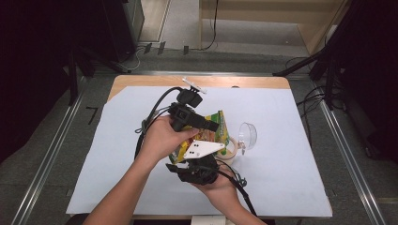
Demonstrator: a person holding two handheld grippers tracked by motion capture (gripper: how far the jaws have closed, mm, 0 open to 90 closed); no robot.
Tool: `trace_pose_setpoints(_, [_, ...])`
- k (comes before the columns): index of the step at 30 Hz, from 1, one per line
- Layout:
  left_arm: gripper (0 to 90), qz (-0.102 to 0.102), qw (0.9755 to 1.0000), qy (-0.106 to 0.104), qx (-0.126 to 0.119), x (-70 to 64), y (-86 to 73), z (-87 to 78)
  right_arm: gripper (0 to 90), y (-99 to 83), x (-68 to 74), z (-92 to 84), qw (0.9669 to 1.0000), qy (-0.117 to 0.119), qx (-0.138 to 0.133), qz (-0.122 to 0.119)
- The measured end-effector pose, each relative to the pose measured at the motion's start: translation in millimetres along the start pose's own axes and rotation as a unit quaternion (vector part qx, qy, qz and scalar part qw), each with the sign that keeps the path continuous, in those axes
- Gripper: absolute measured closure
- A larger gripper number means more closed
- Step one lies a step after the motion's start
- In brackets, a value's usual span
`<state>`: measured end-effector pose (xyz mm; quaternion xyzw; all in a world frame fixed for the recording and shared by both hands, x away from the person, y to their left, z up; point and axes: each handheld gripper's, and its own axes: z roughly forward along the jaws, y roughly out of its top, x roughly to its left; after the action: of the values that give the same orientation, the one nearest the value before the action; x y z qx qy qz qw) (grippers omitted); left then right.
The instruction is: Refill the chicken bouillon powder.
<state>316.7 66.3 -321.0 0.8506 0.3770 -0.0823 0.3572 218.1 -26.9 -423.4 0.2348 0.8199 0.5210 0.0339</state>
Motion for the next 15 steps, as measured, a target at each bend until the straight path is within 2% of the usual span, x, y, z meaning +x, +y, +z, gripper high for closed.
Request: trace_pose_setpoints(15, [73.7,-0.002,1.0,-0.003,-0.002,-0.8,1.7,-1.6,69.5,1.9,1.5,-1.6,1.0,-0.003,0.0,-0.008])
